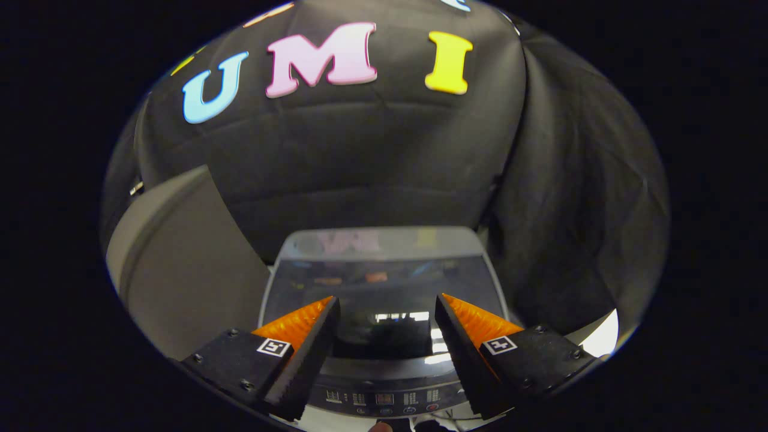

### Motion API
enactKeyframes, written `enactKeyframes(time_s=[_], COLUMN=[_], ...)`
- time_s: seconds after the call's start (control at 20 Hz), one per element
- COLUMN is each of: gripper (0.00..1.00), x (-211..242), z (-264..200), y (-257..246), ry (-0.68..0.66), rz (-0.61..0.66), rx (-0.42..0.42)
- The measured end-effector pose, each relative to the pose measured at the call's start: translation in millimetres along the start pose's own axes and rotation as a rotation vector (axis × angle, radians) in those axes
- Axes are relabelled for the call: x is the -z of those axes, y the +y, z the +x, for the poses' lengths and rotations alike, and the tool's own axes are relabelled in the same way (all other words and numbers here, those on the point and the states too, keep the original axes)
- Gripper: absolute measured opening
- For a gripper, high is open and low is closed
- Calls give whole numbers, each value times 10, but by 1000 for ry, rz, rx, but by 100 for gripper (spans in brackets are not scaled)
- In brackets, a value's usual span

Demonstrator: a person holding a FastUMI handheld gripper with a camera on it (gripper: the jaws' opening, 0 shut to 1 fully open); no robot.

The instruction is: Put the clothes into the washing machine and then close the washing machine lid.

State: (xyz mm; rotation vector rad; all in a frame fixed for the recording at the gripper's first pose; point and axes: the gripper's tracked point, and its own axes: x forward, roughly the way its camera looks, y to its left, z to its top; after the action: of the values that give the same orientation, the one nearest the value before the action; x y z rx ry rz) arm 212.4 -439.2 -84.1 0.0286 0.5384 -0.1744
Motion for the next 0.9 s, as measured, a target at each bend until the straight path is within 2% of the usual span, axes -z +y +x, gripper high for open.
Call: enactKeyframes(time_s=[0.35, 0.7, 0.9], gripper=[100, 99, 99], x=[-1487, -2174, -2416], z=[-893, -1687, -1910], y=[194, 206, 272], ry=[-359, -551, -565], rz=[45, 7, 4], rx=[-71, -91, -117])
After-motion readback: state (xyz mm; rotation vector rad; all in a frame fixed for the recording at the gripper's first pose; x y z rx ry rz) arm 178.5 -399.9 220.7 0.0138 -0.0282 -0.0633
